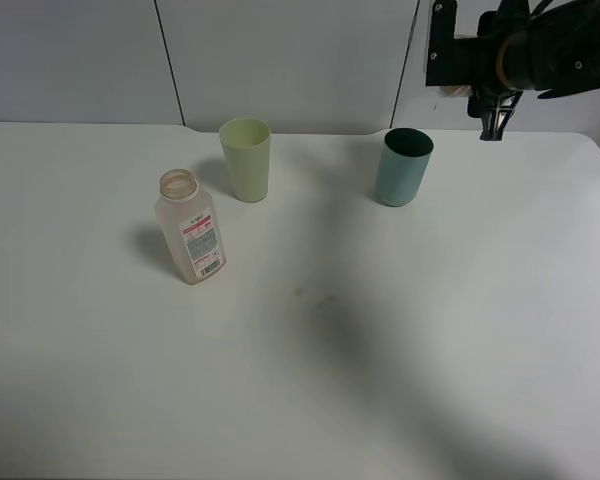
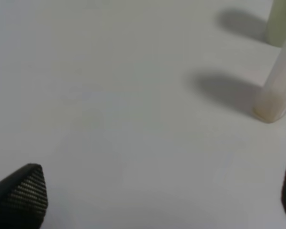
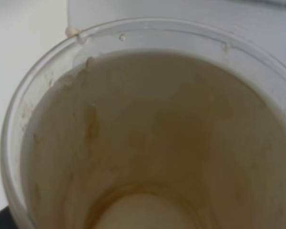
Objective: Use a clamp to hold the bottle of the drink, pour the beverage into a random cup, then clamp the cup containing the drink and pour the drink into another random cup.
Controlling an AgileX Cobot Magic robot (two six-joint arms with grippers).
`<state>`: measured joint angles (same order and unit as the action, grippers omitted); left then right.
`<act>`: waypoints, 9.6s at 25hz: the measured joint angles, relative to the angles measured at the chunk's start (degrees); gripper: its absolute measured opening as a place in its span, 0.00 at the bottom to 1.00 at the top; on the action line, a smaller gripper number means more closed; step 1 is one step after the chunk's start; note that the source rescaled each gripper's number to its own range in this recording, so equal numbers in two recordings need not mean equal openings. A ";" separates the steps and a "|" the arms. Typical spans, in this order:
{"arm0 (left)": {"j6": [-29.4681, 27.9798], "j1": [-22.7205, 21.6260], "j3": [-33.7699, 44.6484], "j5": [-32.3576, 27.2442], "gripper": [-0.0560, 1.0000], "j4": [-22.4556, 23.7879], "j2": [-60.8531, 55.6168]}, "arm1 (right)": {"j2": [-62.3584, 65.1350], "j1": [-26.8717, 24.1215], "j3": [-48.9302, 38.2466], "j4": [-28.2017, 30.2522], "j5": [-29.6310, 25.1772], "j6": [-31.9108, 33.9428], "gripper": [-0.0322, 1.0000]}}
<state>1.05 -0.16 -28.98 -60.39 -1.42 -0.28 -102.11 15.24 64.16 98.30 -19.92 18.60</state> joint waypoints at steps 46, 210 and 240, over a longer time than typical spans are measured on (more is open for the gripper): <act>0.00 0.00 0.00 0.00 1.00 0.00 0.00 | 23.18 29.28 -20.87 -102.01 39.38 -26.62 0.03; 0.00 0.00 0.00 0.00 1.00 0.00 0.00 | 102.24 -18.91 -33.52 -98.85 -44.94 -22.77 1.00; 0.00 0.00 0.00 0.00 1.00 0.00 0.00 | 102.24 -18.91 -33.91 -97.74 -38.74 -18.60 1.00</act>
<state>1.05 -0.16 -28.98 -60.39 -1.42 -0.28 0.13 -3.67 30.25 0.55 -58.66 0.00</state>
